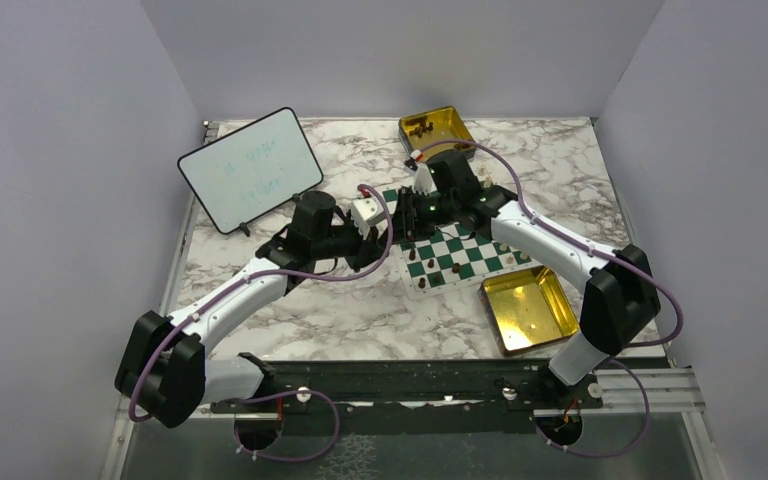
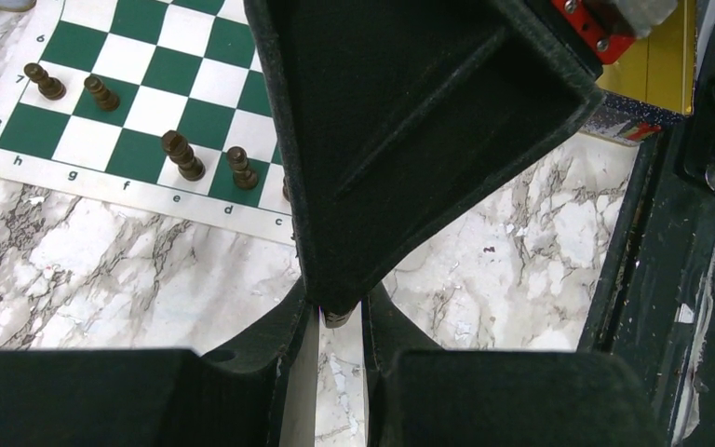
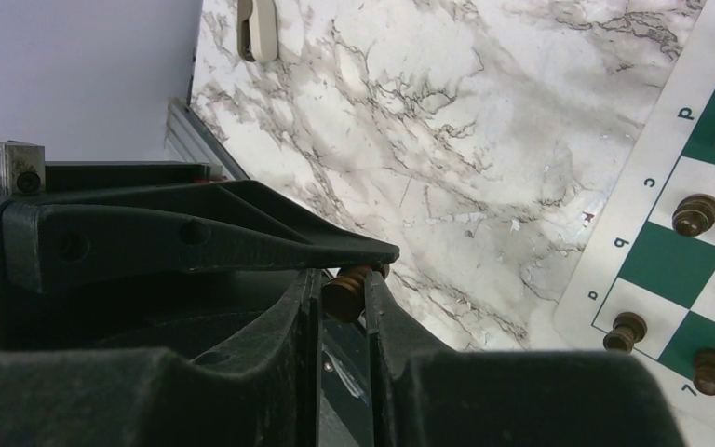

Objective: Set up the chess pieces on the board
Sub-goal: Place the chess piece on the chessboard.

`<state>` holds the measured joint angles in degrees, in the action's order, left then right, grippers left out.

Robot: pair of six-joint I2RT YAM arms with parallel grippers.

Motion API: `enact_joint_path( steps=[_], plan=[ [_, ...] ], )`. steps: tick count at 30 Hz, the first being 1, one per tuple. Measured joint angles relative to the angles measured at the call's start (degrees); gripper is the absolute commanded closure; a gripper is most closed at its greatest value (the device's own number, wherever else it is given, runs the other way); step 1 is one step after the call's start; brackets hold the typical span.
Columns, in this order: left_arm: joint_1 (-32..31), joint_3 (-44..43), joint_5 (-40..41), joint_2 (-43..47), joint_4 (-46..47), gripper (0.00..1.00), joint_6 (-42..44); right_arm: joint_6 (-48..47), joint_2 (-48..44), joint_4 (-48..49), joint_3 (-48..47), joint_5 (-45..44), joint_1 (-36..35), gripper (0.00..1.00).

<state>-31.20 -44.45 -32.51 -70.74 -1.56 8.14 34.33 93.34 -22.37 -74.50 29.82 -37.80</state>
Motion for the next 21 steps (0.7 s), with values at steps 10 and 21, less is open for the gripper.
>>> enact_joint_path(
  steps=[10, 21],
  plan=[
    [0.02, -0.33, 0.85, 0.15, -0.28, 0.35, -0.83, 1.6, 0.0, 1.73, 4.37, -0.28, 0.66, 0.99],
    [0.28, -0.85, 5.09, 6.56, 5.44, 0.3, -17.55, 11.74, -8.22, 16.85, 15.43, 3.21, 9.66, 0.99]
  ],
)
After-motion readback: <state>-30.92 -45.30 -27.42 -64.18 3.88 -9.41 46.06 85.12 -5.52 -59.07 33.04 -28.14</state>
